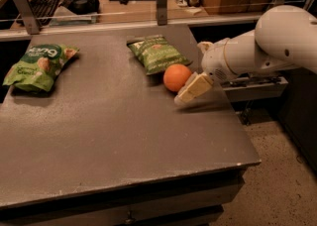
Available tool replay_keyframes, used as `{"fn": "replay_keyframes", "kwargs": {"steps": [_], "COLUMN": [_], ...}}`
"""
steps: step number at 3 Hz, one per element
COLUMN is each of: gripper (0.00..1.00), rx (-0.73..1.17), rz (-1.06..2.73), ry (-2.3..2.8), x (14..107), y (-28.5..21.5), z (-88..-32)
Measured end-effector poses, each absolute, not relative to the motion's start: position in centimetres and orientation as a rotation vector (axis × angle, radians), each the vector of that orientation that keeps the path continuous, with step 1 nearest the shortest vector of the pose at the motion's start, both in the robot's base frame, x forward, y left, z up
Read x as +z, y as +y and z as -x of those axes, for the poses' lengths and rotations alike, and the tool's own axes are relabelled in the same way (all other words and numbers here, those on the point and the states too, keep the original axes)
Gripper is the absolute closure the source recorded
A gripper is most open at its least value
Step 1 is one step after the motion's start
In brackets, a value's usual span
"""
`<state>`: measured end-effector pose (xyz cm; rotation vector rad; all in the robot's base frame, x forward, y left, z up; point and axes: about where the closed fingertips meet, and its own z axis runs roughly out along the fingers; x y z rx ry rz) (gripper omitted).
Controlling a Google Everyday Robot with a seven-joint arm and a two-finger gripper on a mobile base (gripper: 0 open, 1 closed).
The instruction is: Move orange near green jalapeno chip bag
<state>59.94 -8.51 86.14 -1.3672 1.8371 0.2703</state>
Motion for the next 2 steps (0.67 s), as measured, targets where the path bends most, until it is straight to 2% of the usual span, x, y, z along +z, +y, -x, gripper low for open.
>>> {"fn": "replay_keyframes", "kwargs": {"steps": [1,2], "gripper": [0.0,0.0], "rx": [0.315,0.361], "rz": [1.372,1.378], "ry": [1.805,1.739], "x": [87.5,91.2], "y": [-9.0,-11.5], "z": [-58.8,-57.0]}}
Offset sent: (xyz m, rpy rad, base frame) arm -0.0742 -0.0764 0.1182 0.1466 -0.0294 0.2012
